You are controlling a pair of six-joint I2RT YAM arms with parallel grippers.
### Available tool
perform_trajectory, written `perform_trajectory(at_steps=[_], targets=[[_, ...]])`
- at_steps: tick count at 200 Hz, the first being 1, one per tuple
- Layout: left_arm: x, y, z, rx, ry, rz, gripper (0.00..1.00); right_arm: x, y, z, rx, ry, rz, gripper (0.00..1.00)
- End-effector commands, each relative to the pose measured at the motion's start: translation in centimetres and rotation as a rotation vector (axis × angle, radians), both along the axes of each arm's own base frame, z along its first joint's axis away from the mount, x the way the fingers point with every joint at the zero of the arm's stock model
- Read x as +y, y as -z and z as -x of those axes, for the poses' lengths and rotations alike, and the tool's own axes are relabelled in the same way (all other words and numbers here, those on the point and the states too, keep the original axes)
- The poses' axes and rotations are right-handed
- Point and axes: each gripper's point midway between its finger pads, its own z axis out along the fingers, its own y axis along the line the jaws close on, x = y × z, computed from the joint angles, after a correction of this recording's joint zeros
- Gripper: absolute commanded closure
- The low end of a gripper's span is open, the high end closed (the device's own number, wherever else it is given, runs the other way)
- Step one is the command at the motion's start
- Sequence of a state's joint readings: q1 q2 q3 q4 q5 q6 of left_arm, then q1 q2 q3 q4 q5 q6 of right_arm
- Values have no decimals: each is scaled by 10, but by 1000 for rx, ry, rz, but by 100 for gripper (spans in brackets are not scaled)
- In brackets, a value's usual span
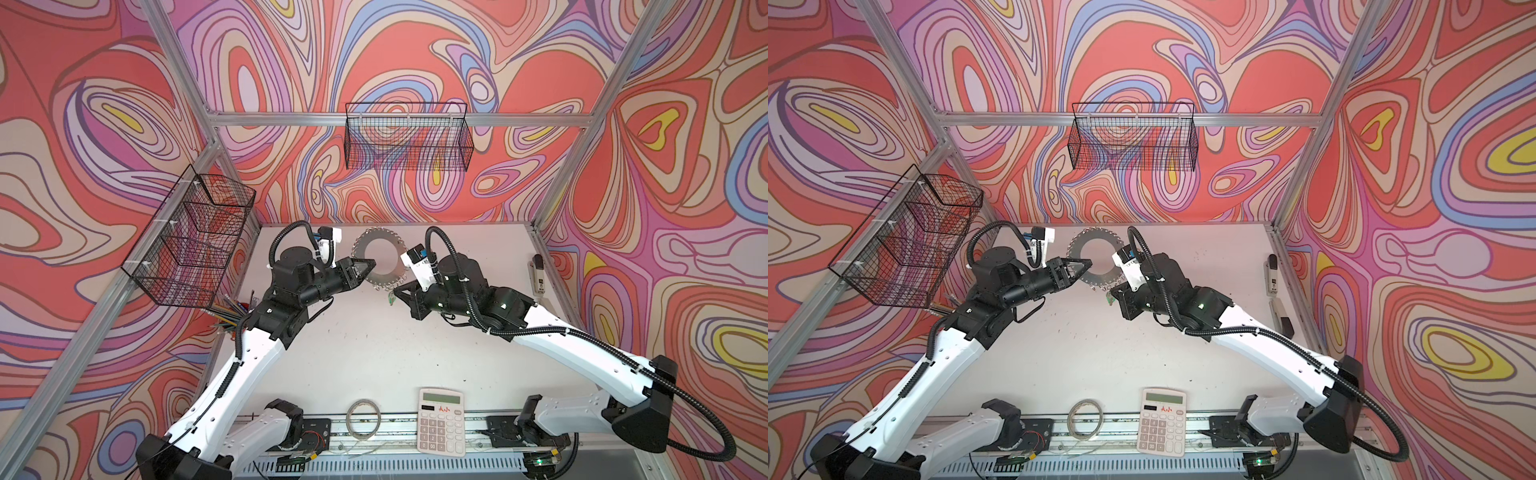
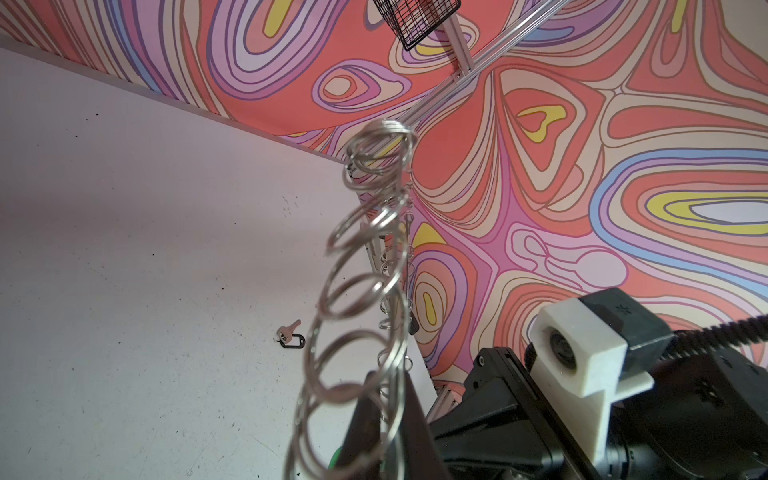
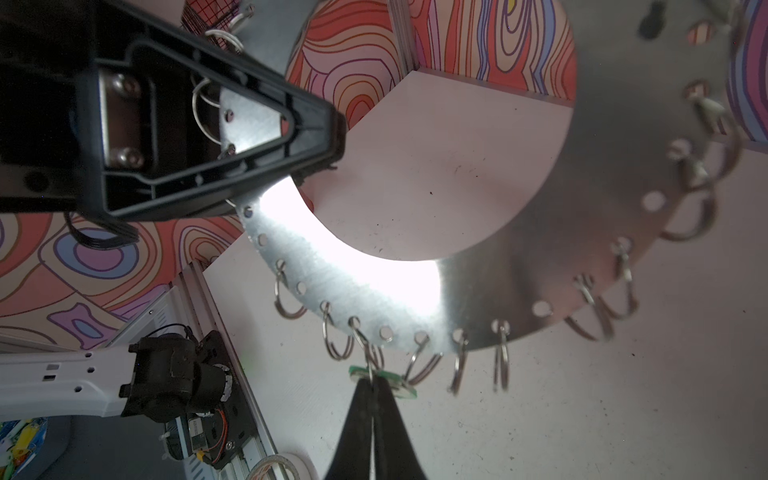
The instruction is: Put the keys on the keyring
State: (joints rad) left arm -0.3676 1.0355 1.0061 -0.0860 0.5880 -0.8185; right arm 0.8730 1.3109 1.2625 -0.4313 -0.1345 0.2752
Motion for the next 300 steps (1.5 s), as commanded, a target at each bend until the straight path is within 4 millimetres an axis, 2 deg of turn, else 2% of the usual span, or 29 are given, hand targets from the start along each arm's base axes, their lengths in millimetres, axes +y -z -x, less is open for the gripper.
perform_trajectory(at_steps=[1,47,79,135,300], targets=[[-2,-18,5,-62,24,25,100,-3,-9,0,-21,11,-8,100],[-3,-19,6,-63,29,35,100,-4,-11,0,-21,11,-10,100],[-4,-20,6,-67,32,40,100,-5,-4,-1,2,12,-6,100],[-4,-20,8,-69,37,44,100,-4,-8,-1,14,1,-27,100],[-6,-26,9,-70,49,74,100,-6,8,0,70,-28,-59,100]])
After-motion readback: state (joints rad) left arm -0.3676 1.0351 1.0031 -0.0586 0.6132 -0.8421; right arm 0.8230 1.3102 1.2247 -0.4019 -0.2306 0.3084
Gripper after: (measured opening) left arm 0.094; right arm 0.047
